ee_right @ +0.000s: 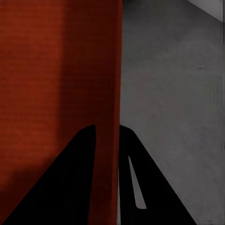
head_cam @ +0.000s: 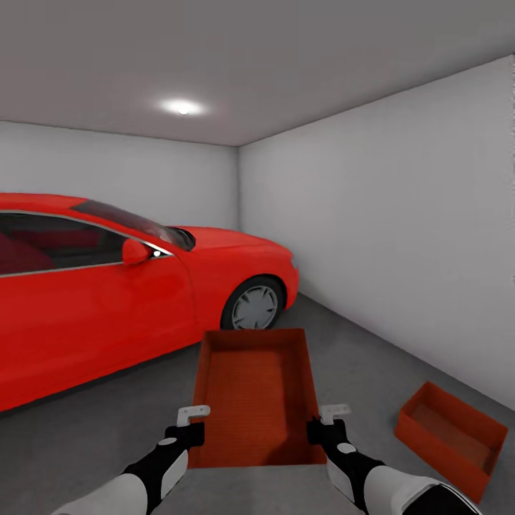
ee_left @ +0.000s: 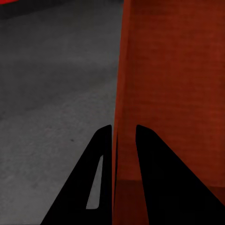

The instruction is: Move the two storage containers from the living room to the garage. In the garage, place one container on the floor and stack the other container on top of it (either order is fine).

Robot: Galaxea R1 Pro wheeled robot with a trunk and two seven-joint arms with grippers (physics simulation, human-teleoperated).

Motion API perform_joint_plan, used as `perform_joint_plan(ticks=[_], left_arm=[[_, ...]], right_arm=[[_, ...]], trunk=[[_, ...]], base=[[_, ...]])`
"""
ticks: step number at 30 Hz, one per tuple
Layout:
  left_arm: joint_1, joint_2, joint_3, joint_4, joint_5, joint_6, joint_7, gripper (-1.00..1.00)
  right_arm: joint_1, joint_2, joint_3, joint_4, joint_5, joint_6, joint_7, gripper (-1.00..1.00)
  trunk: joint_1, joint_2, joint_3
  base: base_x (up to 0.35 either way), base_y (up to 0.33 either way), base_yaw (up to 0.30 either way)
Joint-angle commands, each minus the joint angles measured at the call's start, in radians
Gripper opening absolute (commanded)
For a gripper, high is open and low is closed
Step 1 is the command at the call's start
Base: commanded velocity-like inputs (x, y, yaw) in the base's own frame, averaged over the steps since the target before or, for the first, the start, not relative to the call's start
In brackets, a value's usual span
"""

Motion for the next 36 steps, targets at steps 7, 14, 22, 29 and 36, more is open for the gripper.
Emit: perform_joint_plan(ticks=[7,14,22,29,36], left_arm=[[-0.001,0.011,0.018,-0.003,-0.007,-0.016,0.019,-1.0],[-0.001,0.012,0.018,-0.003,-0.007,-0.017,0.019,-1.0],[-0.001,0.012,0.018,-0.003,-0.007,-0.018,0.019,-1.0],[-0.001,0.012,0.018,-0.003,-0.007,-0.018,0.019,-1.0],[-0.001,0.012,0.018,-0.004,-0.007,-0.018,0.02,-1.0]], right_arm=[[-0.001,0.001,-0.083,0.001,0.012,0.001,0.006,-1.0],[-0.001,0.001,-0.083,0.001,0.012,0.001,0.006,-1.0],[-0.001,0.001,-0.083,0.001,0.012,0.001,0.006,-1.0],[-0.001,0.001,-0.083,0.001,0.012,0.001,0.006,-1.0],[-0.001,0.001,-0.083,0.001,0.012,0.001,0.007,-1.0]], trunk=[[0.001,-0.001,-0.002],[0.001,-0.001,-0.002],[0.001,-0.001,-0.002],[0.001,-0.001,-0.002],[0.001,-0.001,-0.002]], base=[[0.322,0.158,-0.259],[0.322,0.153,-0.281],[0.263,0.051,-0.282],[0.018,0.001,-0.282],[0.0,0.0,-0.282]])
